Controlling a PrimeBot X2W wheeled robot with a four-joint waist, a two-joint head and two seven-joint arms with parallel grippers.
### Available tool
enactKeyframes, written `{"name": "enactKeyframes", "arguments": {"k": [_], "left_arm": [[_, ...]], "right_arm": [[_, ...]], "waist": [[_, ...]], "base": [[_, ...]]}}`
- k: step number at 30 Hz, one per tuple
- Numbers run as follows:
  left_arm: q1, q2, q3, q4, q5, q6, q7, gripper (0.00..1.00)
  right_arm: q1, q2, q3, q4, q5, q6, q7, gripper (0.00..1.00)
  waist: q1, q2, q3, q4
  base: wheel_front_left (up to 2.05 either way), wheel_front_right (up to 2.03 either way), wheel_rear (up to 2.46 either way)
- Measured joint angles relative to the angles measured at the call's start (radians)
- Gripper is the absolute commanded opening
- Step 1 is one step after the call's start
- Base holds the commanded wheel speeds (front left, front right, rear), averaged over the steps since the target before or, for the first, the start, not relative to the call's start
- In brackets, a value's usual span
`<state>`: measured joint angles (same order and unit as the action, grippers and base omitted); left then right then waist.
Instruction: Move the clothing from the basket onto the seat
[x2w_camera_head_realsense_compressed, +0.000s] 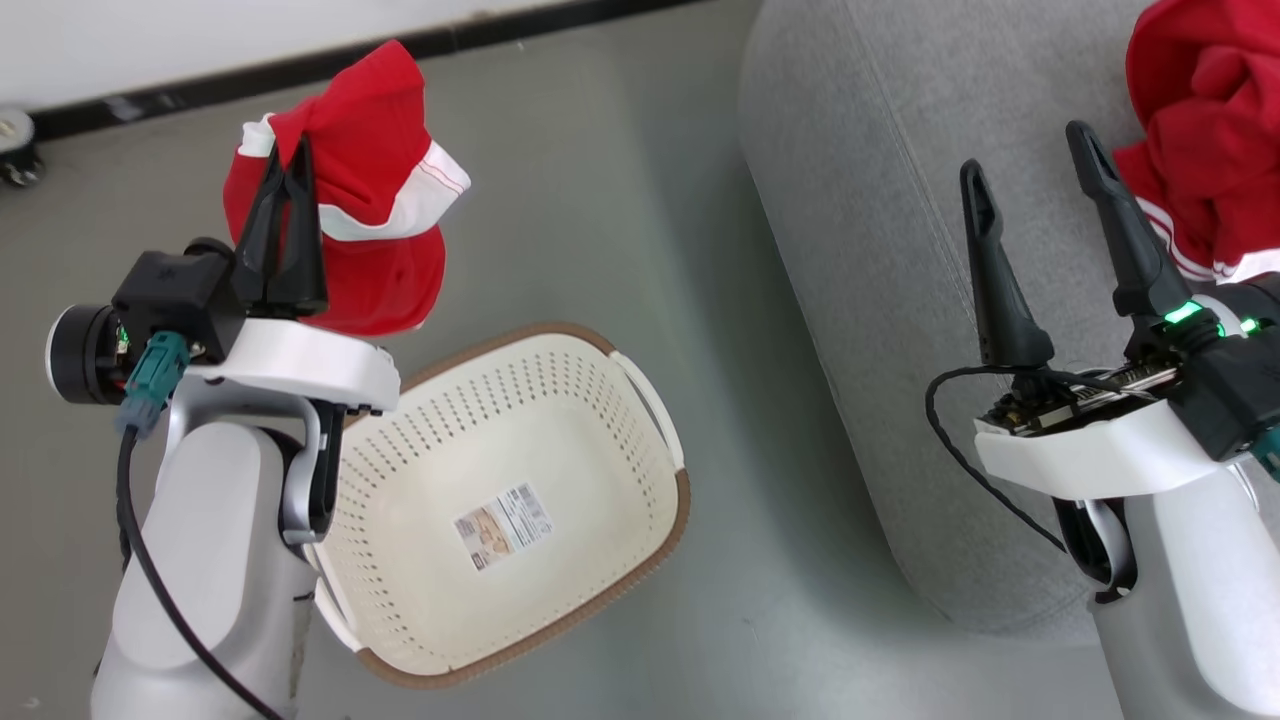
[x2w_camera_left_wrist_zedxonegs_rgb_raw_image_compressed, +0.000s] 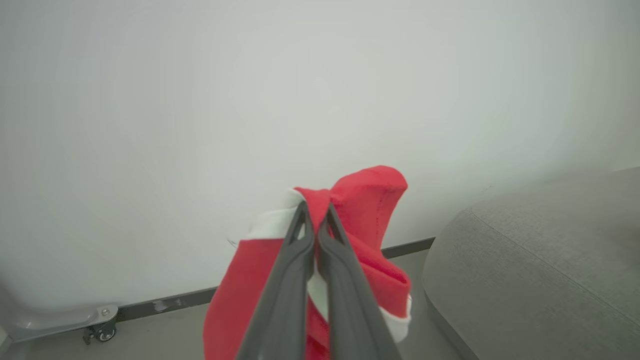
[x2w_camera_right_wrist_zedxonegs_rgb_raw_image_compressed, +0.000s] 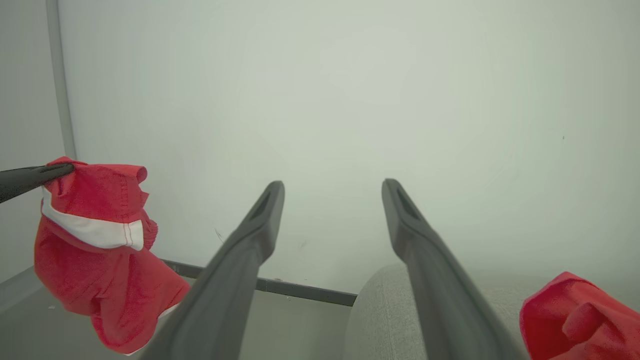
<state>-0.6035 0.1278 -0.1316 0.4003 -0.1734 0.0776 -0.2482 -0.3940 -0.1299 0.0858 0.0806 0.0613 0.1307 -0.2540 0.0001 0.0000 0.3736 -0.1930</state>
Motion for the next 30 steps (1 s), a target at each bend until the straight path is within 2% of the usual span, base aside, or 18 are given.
{"name": "enactKeyframes", "arguments": {"k": [8, 17, 30], "left_arm": [[0.053, 0.026, 0.009, -0.065, 0.001, -0.018, 0.000, 0.00], [0.122, 0.036, -0.005, -0.134, 0.002, -0.062, 0.000, 0.00], [0.155, 0.072, -0.054, -0.205, 0.019, -0.132, -0.007, 0.00]], "right_arm": [[0.003, -0.025, 0.029, 0.043, 0.000, 0.000, 0.000, 1.00], [0.037, -0.048, 0.101, 0.092, 0.010, 0.000, -0.001, 1.00], [0.088, -0.138, 0.272, 0.152, 0.058, 0.000, 0.016, 1.00]], "waist": [[0.0000, 0.0000, -0.090, 0.039], [-0.0001, 0.0000, -0.191, 0.081], [0.0000, 0.0000, -0.321, 0.138]], "base": [[0.00, 0.00, 0.00], [0.00, 0.00, 0.00], [0.00, 0.00, 0.00]]}}
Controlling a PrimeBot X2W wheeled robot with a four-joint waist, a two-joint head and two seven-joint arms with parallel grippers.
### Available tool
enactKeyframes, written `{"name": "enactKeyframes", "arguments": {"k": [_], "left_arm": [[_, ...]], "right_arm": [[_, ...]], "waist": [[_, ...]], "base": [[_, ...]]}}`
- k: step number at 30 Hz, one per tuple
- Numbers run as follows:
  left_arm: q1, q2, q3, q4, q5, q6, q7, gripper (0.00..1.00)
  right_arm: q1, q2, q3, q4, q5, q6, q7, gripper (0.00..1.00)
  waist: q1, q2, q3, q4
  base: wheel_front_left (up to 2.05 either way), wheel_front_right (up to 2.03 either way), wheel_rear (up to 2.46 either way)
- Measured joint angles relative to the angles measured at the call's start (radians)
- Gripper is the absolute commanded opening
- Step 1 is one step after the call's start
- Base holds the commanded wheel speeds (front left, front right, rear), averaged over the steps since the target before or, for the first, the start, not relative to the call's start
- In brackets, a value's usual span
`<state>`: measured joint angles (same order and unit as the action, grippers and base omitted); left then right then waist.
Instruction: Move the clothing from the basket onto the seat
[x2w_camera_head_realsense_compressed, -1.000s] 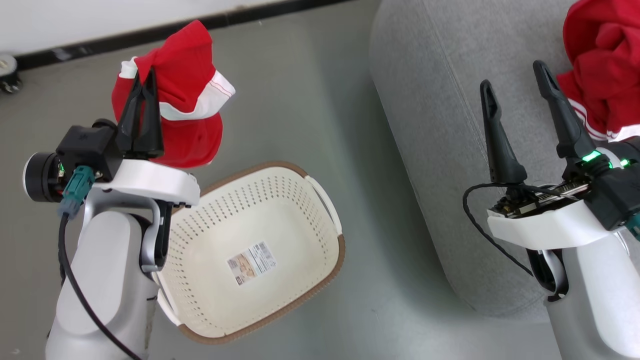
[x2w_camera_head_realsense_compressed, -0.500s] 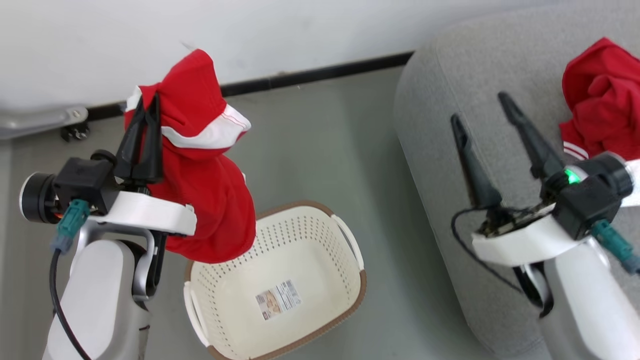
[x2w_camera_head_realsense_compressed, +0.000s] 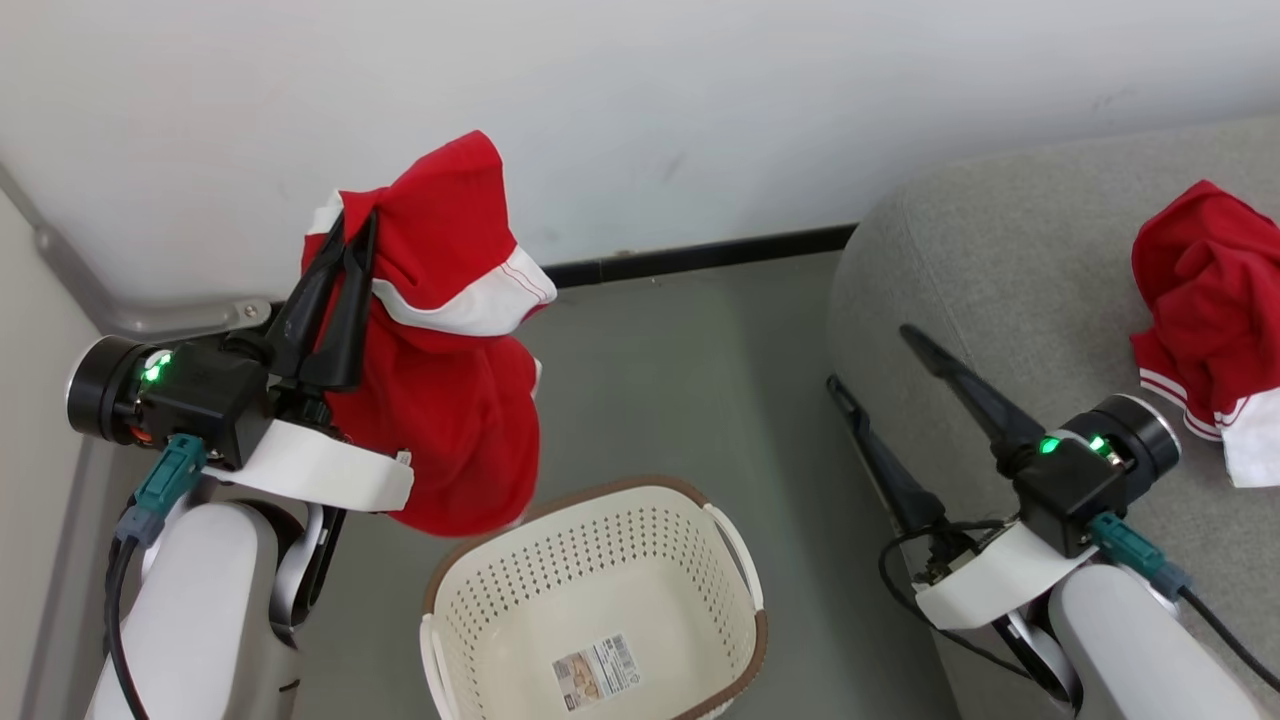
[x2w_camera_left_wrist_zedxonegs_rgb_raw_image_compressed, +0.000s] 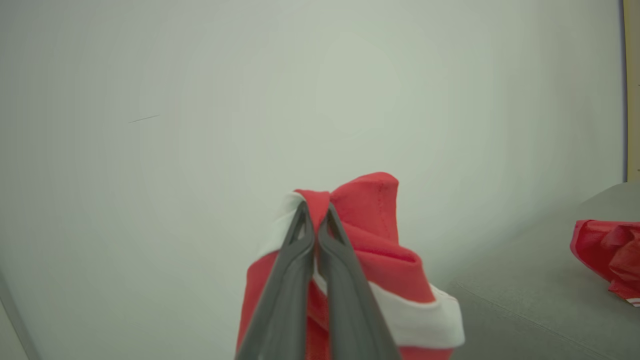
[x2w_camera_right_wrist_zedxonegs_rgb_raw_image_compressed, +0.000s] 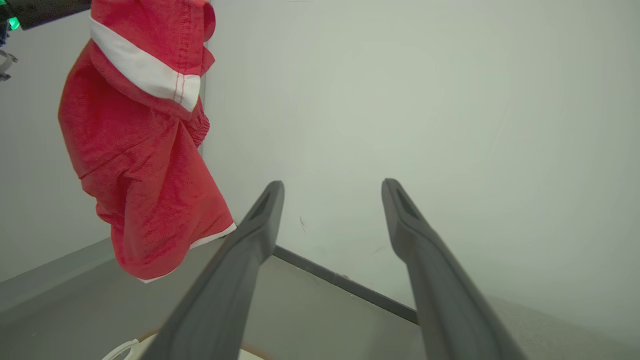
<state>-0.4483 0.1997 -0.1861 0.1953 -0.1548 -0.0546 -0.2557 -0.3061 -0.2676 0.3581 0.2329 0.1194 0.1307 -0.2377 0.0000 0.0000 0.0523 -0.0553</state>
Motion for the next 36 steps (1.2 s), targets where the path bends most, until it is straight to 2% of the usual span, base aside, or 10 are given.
{"name": "enactKeyframes", "arguments": {"k": [5, 6, 9, 16, 22, 36], "left_arm": [[0.002, 0.005, -0.018, -0.007, 0.000, -0.012, 0.000, 0.00], [0.006, 0.003, -0.031, -0.010, 0.000, -0.017, 0.000, 0.00], [0.012, -0.001, -0.041, -0.011, 0.000, -0.022, 0.000, 0.00], [0.013, -0.017, -0.086, -0.023, 0.000, -0.035, 0.001, 0.00], [0.012, -0.027, -0.123, -0.040, 0.000, -0.043, 0.020, 0.00], [0.007, -0.081, -0.217, -0.053, -0.003, -0.053, 0.081, 0.00]], "right_arm": [[-0.002, -0.032, 0.080, 0.001, 0.027, 0.000, 0.019, 1.00], [-0.002, -0.041, 0.131, 0.002, 0.041, 0.000, 0.031, 1.00], [-0.003, -0.054, 0.182, 0.002, 0.054, 0.000, 0.043, 1.00], [-0.024, -0.063, 0.347, 0.002, 0.115, 0.000, 0.072, 1.00], [-0.096, -0.084, 0.416, 0.009, 0.151, 0.000, 0.095, 1.00], [-0.201, -0.078, 0.543, 0.085, 0.245, 0.000, 0.125, 1.00]], "waist": [[0.0000, 0.0000, -0.033, 0.015], [0.0000, 0.0000, -0.048, 0.021], [0.0000, 0.0000, -0.062, 0.027], [0.0000, 0.0000, -0.103, 0.045], [0.0000, 0.0000, -0.125, 0.058], [0.0000, 0.0000, -0.133, 0.084]], "base": [[0.00, 0.00, 0.00], [0.00, 0.00, 0.00], [0.00, 0.00, 0.00], [0.00, 0.00, 0.00], [0.00, 0.00, 0.00], [0.00, 0.00, 0.00]]}}
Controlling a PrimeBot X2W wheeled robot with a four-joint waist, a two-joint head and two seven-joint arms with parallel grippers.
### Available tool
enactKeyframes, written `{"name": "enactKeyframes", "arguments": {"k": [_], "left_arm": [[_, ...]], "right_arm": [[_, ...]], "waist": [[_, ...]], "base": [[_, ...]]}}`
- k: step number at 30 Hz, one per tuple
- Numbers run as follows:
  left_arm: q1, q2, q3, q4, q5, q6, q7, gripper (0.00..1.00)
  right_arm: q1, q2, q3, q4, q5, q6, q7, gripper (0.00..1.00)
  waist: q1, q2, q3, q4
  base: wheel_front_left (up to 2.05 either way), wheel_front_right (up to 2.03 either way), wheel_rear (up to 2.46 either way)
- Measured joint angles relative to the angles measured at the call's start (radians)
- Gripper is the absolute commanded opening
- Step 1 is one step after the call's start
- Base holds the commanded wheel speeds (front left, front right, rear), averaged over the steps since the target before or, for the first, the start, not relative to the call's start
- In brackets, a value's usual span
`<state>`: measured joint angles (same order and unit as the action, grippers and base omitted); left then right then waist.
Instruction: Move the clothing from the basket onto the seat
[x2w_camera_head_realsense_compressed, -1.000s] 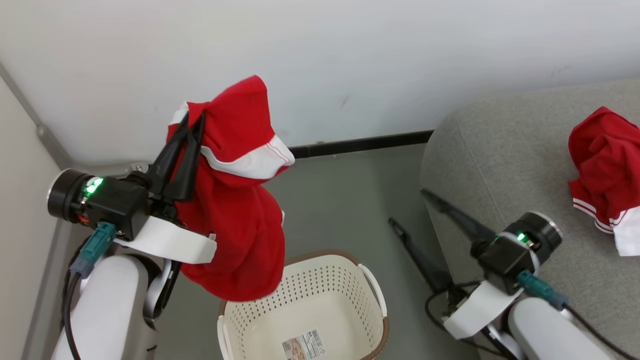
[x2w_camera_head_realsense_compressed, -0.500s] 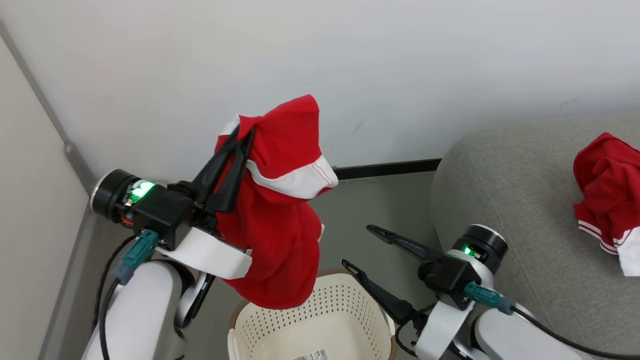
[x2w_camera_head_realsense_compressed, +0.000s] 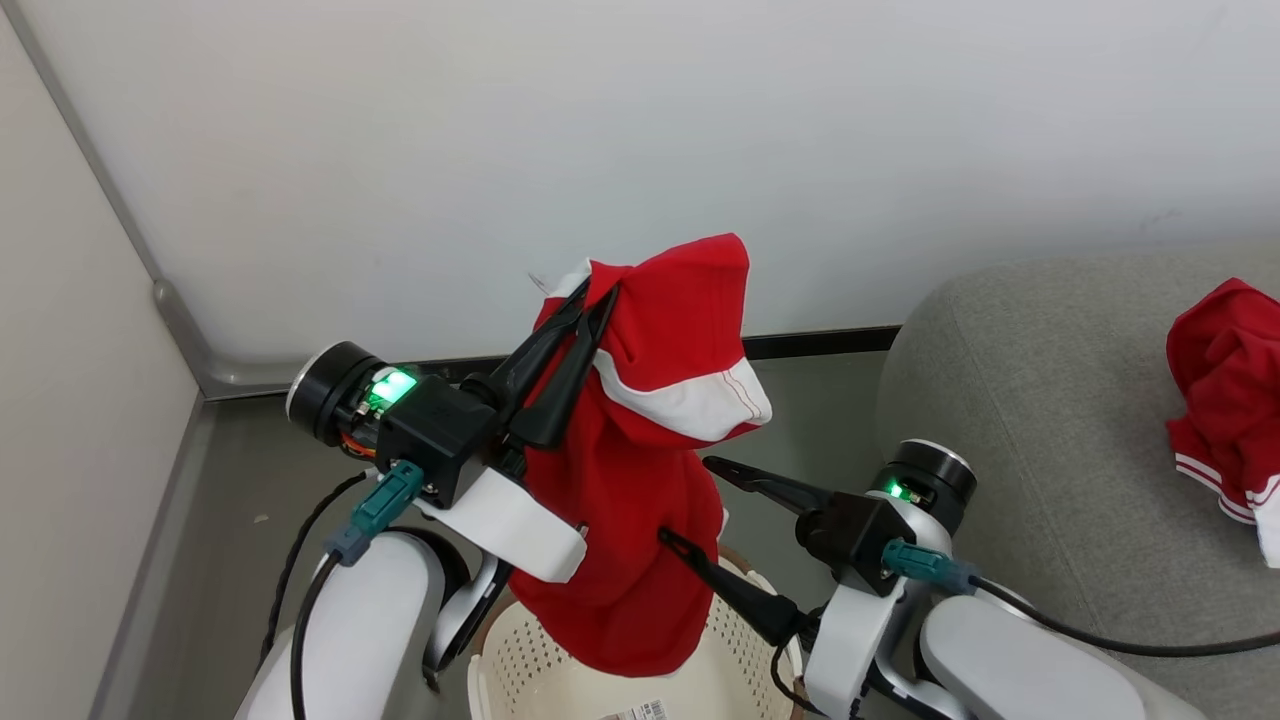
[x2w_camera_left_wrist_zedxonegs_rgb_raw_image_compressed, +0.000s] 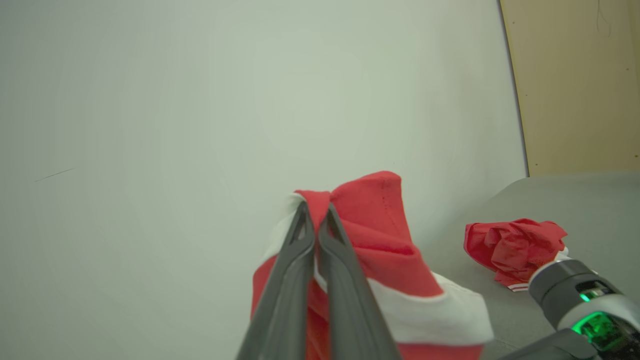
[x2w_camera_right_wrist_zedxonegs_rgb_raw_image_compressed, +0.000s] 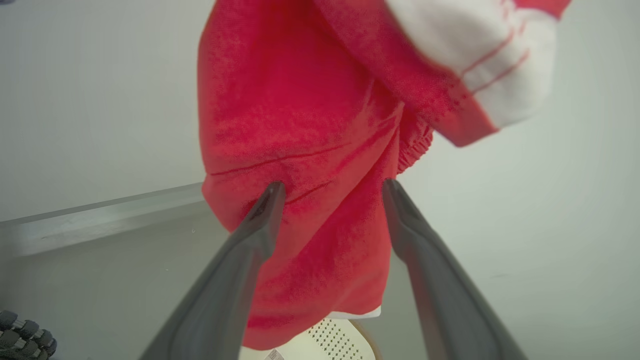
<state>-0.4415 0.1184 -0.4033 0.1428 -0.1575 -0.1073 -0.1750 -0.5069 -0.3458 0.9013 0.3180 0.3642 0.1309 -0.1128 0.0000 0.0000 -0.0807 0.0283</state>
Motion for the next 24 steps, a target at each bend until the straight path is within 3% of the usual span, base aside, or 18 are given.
{"name": "enactKeyframes", "arguments": {"k": [9, 18, 24], "left_arm": [[-0.037, -0.026, -0.037, -0.016, 0.000, -0.007, 0.043, 0.00], [-0.057, -0.037, -0.072, -0.022, 0.000, -0.008, 0.071, 0.00], [-0.058, -0.048, -0.094, -0.023, -0.015, -0.008, 0.087, 0.00]], "right_arm": [[-0.057, 0.029, 0.109, 0.054, 0.042, 0.000, 0.009, 1.00], [-0.121, 0.032, 0.138, 0.148, 0.039, 0.000, 0.007, 1.00], [-0.139, 0.072, 0.148, 0.197, 0.042, 0.000, -0.015, 1.00]], "waist": [[0.0000, 0.0000, 0.003, 0.020], [0.0000, 0.0000, -0.001, 0.036], [0.0000, 0.0000, -0.005, 0.050]], "base": [[0.00, 0.00, 0.00], [0.00, 0.00, 0.00], [0.00, 0.00, 0.00]]}}
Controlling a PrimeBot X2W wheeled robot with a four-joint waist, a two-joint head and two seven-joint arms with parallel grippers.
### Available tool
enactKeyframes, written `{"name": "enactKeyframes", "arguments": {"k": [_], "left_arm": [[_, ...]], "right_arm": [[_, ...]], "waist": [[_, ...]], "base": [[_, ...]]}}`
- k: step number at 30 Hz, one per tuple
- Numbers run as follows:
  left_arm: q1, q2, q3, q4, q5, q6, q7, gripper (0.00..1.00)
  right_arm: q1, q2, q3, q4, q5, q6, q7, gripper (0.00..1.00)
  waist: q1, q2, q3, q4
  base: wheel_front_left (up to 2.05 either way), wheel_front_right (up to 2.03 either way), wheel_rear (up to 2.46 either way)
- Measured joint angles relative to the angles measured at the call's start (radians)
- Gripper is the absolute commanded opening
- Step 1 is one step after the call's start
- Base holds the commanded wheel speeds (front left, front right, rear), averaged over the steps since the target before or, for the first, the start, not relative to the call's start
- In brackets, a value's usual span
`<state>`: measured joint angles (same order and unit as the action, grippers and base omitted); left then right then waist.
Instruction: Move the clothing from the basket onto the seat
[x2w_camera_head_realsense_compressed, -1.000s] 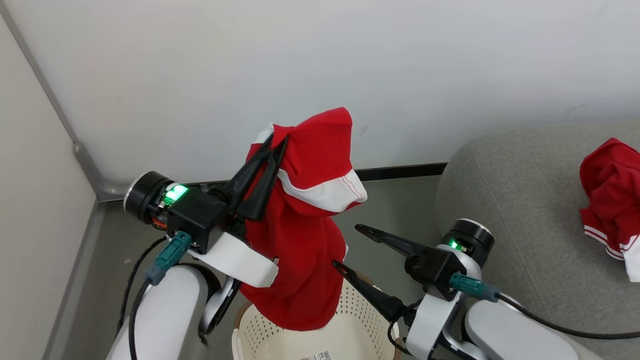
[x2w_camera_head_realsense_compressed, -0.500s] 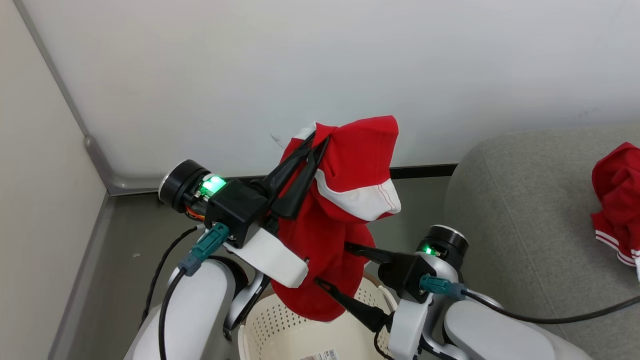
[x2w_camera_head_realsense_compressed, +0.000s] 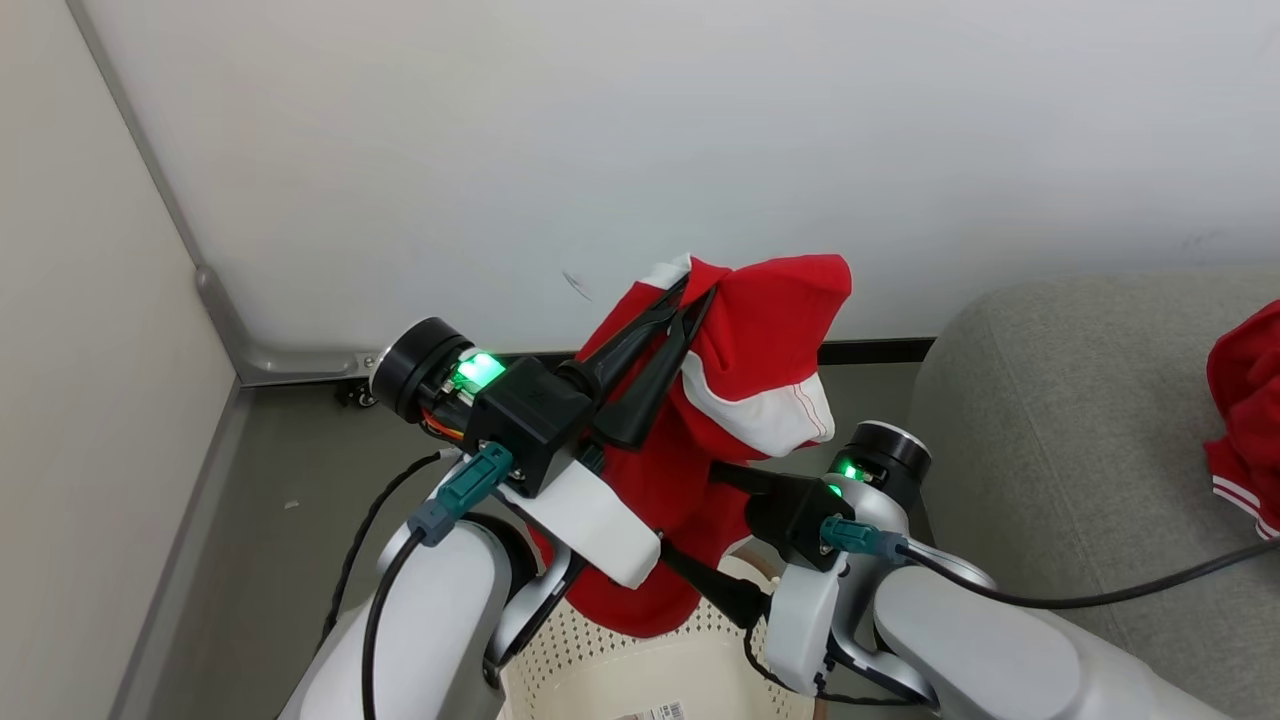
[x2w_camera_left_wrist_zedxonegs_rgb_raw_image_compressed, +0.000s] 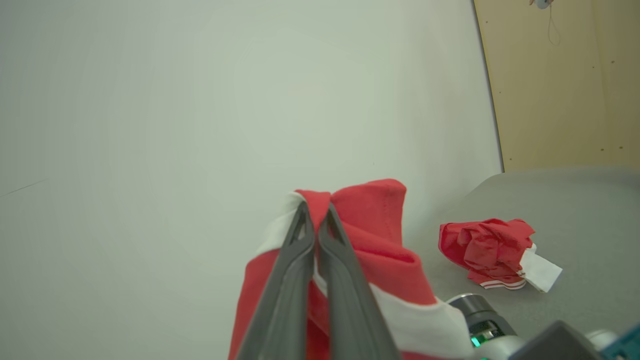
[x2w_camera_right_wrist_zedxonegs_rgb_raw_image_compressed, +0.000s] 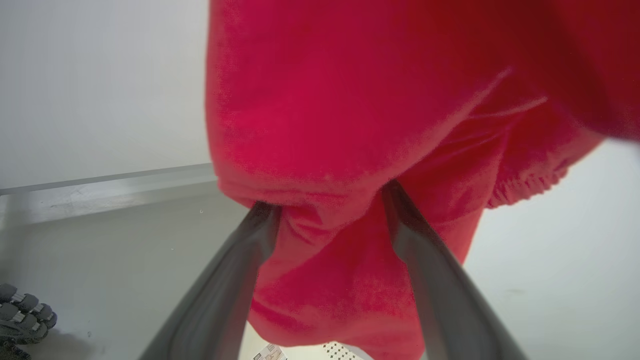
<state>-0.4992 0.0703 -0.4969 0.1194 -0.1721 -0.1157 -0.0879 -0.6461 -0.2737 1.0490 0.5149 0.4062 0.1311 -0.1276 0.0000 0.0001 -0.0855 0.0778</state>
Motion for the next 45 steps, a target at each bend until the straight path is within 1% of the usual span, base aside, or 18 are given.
{"name": "enactKeyframes", "arguments": {"k": [2, 3, 4, 5, 10, 15, 21, 24, 28, 29, 30, 32, 33, 34, 35, 36, 38, 45], "left_arm": [[0.000, -0.006, -0.005, 0.001, -0.009, 0.000, 0.000, 0.00], [0.000, -0.008, -0.007, 0.002, -0.012, 0.000, 0.002, 0.00], [0.000, -0.009, -0.007, 0.004, -0.018, 0.000, 0.009, 0.00], [0.000, -0.009, -0.006, 0.009, -0.026, 0.000, 0.010, 0.00], [0.001, -0.009, 0.027, 0.049, -0.062, 0.001, 0.026, 0.00], [0.001, -0.004, 0.062, 0.104, -0.063, 0.011, 0.032, 0.00], [0.003, 0.022, 0.097, 0.173, -0.073, 0.034, 0.042, 0.00], [0.008, 0.026, 0.111, 0.203, -0.081, 0.043, 0.044, 0.00], [0.025, 0.028, 0.124, 0.236, -0.091, 0.045, 0.044, 0.02], [0.029, 0.030, 0.125, 0.245, -0.099, 0.045, 0.044, 0.09], [0.029, 0.033, 0.127, 0.252, -0.101, 0.045, 0.044, 0.20], [0.030, 0.037, 0.133, 0.259, -0.107, 0.046, 0.044, 0.49], [0.033, 0.039, 0.136, 0.263, -0.108, 0.046, 0.044, 0.71], [0.040, 0.041, 0.137, 0.264, -0.108, 0.046, 0.042, 0.91], [0.047, 0.042, 0.138, 0.268, -0.108, 0.046, 0.040, 1.00], [0.047, 0.042, 0.138, 0.268, -0.108, 0.046, 0.040, 1.00], [0.055, 0.045, 0.141, 0.273, -0.109, 0.047, 0.035, 1.00], [0.067, 0.054, 0.157, 0.279, -0.116, 0.054, 0.009, 1.00]], "right_arm": [[-0.012, 0.013, 0.009, 0.013, 0.000, 0.000, -0.011, 1.00], [-0.019, 0.018, 0.012, 0.016, 0.000, 0.000, -0.021, 0.83], [-0.026, 0.022, 0.022, 0.019, 0.000, 0.000, -0.031, 0.60], [-0.033, 0.027, 0.027, 0.026, 0.000, 0.000, -0.037, 0.44], [-0.036, 0.044, 0.060, 0.044, 0.000, 0.000, -0.066, 0.00], [-0.035, 0.043, 0.093, 0.049, 0.016, 0.000, -0.084, 0.00], [-0.033, 0.034, 0.091, 0.042, 0.060, 0.000, -0.100, 0.00], [-0.031, 0.026, 0.079, 0.032, 0.088, 0.000, -0.104, 0.00], [-0.030, 0.012, 0.027, 0.006, 0.124, 0.000, -0.114, 0.00], [-0.031, 0.010, 0.012, 0.002, 0.130, 0.000, -0.114, 0.00], [-0.030, 0.007, -0.003, -0.001, 0.138, 0.000, -0.114, 0.00], [-0.031, -0.009, -0.033, -0.007, 0.146, 0.000, -0.116, 0.00], [-0.031, -0.019, -0.051, -0.010, 0.152, 0.000, -0.116, 0.00], [-0.031, -0.028, -0.070, -0.013, 0.156, 0.000, -0.119, 0.00], [-0.031, -0.039, -0.087, -0.015, 0.157, 0.000, -0.119, 0.00], [-0.031, -0.039, -0.087, -0.015, 0.157, 0.000, -0.119, 0.00], [-0.031, -0.059, -0.125, -0.015, 0.158, 0.000, -0.120, 0.00], [-0.030, -0.136, -0.292, -0.017, 0.164, 0.000, -0.120, 0.00]], "waist": [[0.0000, 0.0000, -0.001, 0.005], [0.0000, 0.0000, -0.001, 0.007], [0.0001, 0.0000, -0.002, 0.009], [0.0000, 0.0000, -0.002, 0.011], [0.0000, 0.0000, -0.001, 0.012], [0.0000, 0.0000, 0.000, 0.003], [0.0000, 0.0000, -0.001, -0.017], [0.0000, 0.0000, -0.001, -0.030], [0.0000, 0.0000, 0.000, -0.049], [0.0000, 0.0000, 0.000, -0.053], [0.0000, 0.0000, 0.000, -0.058], [0.0000, 0.0000, 0.001, -0.067], [0.0000, 0.0000, 0.002, -0.071], [0.0000, 0.0000, 0.002, -0.075], [0.0000, 0.0000, 0.002, -0.079], [0.0000, 0.0000, 0.002, -0.079], [0.0000, 0.0000, 0.004, -0.085], [0.0000, 0.0000, 0.009, -0.099]], "base": [[0.00, 0.00, 0.00], [0.00, 0.00, 0.00], [0.00, 0.00, 0.00], [0.00, 0.00, 0.00], [0.00, 0.00, 0.00], [0.00, 0.00, 0.00], [0.00, 0.00, 0.00], [0.00, 0.00, 0.00], [0.00, 0.00, 0.00], [0.00, 0.00, 0.00], [0.00, 0.00, 0.00], [0.00, 0.00, 0.00], [0.00, 0.00, 0.00], [0.00, 0.00, 0.00], [0.00, 0.00, 0.00], [0.00, 0.00, 0.00], [0.00, 0.00, 0.00], [0.00, 0.00, 0.00]]}}
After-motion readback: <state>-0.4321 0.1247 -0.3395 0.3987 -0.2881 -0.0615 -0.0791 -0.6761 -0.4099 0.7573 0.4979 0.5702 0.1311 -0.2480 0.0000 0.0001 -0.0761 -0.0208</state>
